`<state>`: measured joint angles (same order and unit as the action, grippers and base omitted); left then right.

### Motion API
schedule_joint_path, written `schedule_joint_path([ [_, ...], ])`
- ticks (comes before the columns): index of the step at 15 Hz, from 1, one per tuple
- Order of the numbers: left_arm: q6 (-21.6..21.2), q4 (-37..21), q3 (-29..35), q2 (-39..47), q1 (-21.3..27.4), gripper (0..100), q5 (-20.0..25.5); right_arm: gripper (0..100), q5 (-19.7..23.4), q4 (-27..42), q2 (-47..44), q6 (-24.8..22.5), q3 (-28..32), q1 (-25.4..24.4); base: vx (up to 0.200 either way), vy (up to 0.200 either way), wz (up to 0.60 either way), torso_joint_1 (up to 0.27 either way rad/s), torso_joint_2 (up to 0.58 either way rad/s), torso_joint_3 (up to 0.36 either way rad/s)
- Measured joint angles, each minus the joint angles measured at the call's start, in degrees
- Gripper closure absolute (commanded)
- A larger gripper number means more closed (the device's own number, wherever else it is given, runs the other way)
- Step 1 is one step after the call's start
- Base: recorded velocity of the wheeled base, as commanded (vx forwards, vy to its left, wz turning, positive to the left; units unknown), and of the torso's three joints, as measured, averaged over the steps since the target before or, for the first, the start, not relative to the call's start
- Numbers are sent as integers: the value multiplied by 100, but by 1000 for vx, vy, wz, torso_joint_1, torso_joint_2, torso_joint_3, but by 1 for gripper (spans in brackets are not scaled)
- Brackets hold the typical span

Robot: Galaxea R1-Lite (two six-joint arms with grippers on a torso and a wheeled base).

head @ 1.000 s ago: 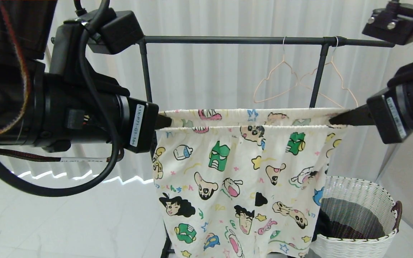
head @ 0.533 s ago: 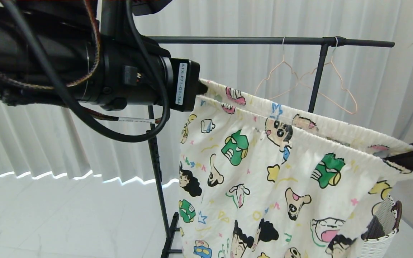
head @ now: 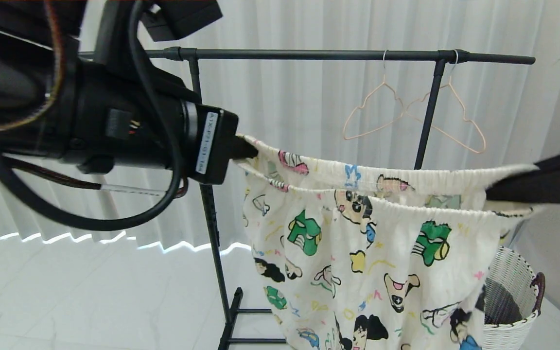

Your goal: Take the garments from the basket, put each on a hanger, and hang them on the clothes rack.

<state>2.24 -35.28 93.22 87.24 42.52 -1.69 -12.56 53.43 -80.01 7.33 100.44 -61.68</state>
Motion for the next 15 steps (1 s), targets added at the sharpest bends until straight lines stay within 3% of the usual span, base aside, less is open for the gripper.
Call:
schedule_joint_path([
  [2,304,-418,-118,-444,185,100,372,100,145,-668,-172,-22,69,325,0,0,0,0,0,0],
  [4,668,-703,-304,-894,605,100,717,100,288,-789,-389,-29,267,499,0,0,0,0,0,0],
  [7,823,-778,-745,-1367,1167,100,812,100,315,-800,-670,-29,546,577,0,0,0,0,0,0],
  [12,634,-785,-883,-1521,1175,100,560,100,306,-556,-709,-7,562,660,0,0,0,0,0,0],
  [15,389,-666,-855,-1204,731,100,-112,100,323,126,-433,4,555,730,0,0,0,0,0,0],
])
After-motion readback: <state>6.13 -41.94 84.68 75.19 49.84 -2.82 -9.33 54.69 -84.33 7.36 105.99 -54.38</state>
